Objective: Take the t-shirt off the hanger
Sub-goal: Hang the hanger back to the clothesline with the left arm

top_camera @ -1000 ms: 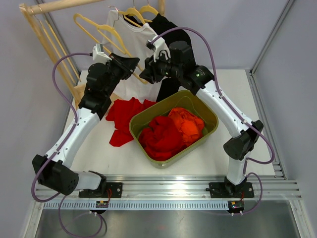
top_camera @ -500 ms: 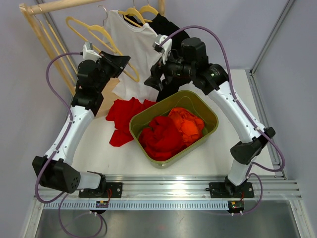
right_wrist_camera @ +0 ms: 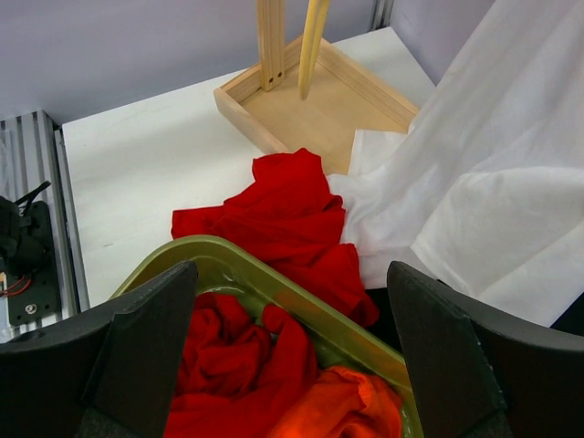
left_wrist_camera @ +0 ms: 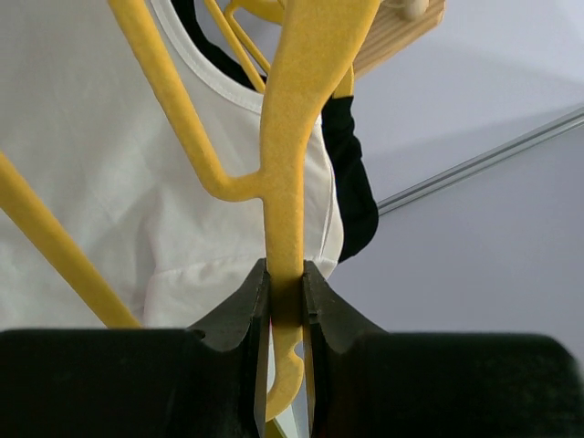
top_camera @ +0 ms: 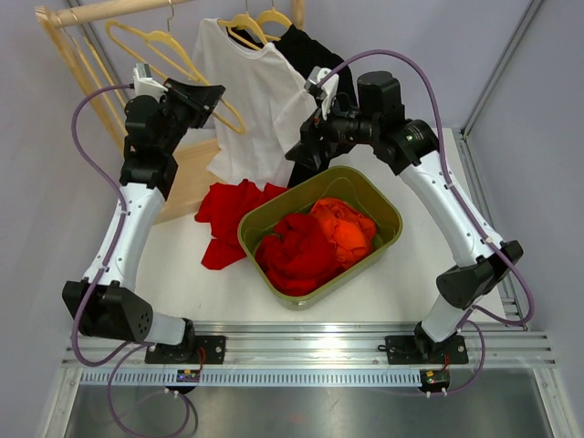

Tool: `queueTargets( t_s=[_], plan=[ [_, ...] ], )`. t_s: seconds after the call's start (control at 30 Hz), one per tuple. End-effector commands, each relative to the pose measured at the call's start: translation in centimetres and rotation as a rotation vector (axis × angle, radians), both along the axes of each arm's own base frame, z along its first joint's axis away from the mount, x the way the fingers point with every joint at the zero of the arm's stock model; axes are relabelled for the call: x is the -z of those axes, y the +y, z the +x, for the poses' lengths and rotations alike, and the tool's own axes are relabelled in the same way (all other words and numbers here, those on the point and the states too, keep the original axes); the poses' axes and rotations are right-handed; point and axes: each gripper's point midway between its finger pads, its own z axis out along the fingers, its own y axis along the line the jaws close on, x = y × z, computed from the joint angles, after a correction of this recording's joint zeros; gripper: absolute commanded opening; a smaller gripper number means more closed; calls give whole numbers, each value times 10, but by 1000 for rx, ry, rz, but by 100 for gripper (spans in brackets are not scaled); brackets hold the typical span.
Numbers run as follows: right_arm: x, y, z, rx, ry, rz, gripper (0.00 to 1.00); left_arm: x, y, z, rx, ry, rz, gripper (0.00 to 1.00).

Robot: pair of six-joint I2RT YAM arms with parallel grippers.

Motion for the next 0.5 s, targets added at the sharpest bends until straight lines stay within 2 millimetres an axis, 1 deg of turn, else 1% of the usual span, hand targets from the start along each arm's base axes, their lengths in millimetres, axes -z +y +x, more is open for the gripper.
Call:
queueTargets(
  t_s=[0.0,0.03,0.07,0.1,0.2,0.23,0.3,0.33,0.4,0.47],
  plan=[
    [-21,-8,-15,-29,-33,45,92,-40,2,-1,40,-94,-48,6],
    [-17,-8,-16,-33,-24,41,92,-41,6,2,36,-91,-53,6],
    [-17,-9,-16,-31,-23,41,92,-48,7,2,38,-101,-59,6],
    [-17,-10,-17,-31,-22,42,92,-42,6,8,47,-81,-70,6],
    [-15,-12,-19,-35,-15,42,93,-48,11,14,55,-79,-96,5],
    [-13,-12,-19,-34,-11,42,93,-44,14,22,52,-67,-103,6],
    [-12,-13,-20,-36,-8,39,94,-49,15,24,69,-68,-126,5],
    [-11,-14,-21,-35,-8,37,94,-45,18,31,67,-58,-134,5],
    [-10,-16,-21,-33,-10,35,94,-50,20,33,79,-64,-154,5],
    [-7,-16,-22,-35,-3,30,94,-50,25,38,72,-64,-158,5]
  ],
)
